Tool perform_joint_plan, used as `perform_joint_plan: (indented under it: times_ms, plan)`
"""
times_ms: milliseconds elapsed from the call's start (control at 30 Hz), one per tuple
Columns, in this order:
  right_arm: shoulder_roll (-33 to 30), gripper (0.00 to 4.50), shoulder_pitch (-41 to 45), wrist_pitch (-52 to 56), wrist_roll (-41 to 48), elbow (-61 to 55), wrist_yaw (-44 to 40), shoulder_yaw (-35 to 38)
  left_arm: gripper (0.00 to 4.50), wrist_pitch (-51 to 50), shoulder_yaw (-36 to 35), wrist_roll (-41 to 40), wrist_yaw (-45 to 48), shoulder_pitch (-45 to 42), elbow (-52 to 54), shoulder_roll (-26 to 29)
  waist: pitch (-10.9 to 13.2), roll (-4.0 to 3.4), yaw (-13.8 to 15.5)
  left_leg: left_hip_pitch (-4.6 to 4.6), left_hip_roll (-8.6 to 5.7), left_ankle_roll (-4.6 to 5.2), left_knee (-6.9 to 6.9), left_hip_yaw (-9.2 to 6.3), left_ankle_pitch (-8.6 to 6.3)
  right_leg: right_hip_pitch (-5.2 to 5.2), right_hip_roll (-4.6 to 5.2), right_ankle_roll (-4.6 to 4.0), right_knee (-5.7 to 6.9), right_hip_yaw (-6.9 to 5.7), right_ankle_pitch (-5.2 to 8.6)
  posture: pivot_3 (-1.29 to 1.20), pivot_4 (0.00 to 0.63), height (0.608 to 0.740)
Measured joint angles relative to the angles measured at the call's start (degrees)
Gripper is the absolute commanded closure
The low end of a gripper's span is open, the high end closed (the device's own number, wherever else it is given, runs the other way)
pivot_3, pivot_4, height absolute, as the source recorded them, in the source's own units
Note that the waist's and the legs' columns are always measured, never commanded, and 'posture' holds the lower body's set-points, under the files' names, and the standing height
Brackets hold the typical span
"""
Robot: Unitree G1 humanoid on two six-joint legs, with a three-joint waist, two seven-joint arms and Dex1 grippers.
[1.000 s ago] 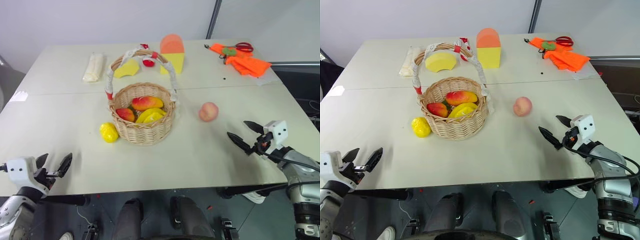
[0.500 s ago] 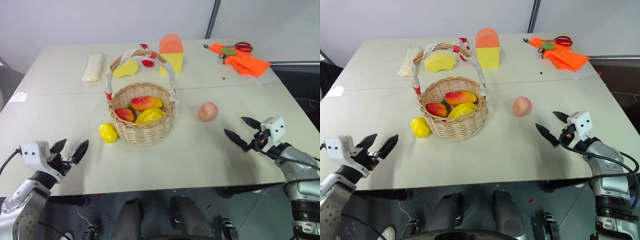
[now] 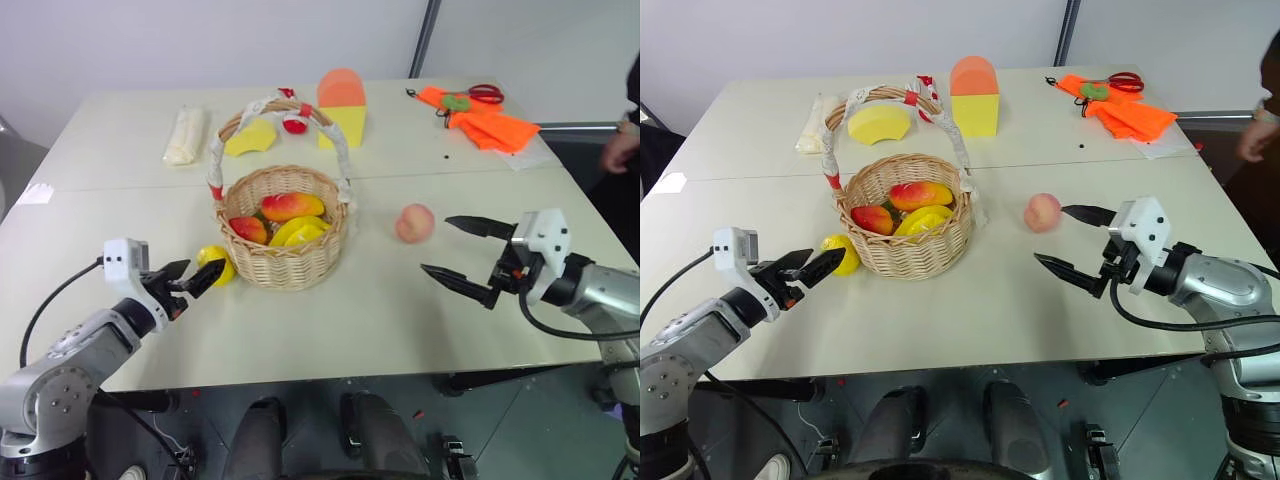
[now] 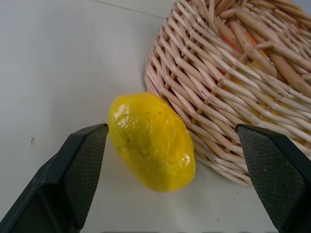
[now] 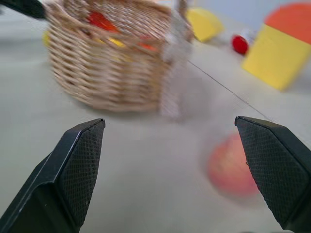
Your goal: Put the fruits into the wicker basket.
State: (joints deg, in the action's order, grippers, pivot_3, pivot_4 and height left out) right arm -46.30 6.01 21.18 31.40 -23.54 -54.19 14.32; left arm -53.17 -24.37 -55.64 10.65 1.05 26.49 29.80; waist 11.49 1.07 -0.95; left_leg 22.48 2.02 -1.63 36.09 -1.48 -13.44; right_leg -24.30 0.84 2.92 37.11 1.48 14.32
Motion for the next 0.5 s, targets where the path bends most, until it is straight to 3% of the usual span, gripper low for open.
perform_joint_plan:
  times_ms: [200, 500]
  plan:
    - [-1.15, 0.04, 4.69, 5.56, 3.98, -8.09, 0.10, -3.17, 0.00, -1.56, 1.10, 0.08, -2.34, -1.11, -1.57, -0.55, 0.01, 0.05, 0.18, 0.02, -0.01, 0.00, 0.01, 0.00, 0.00, 0.00, 0.02, -0.01, -0.02, 0.00, 0.00, 0.00, 0.150, 0.737]
    - [2.69, 0.04, 10.18, 8.45, 5.85, -13.94, 3.53, -11.93, 0.00, -1.71, 3.25, 1.88, -5.85, -3.94, -4.43, -2.99, -0.02, 0.11, 0.30, 0.08, -0.06, 0.00, 0.02, -0.01, 0.00, 0.00, 0.09, -0.02, -0.05, -0.01, -0.01, 0.00, 0.150, 0.737]
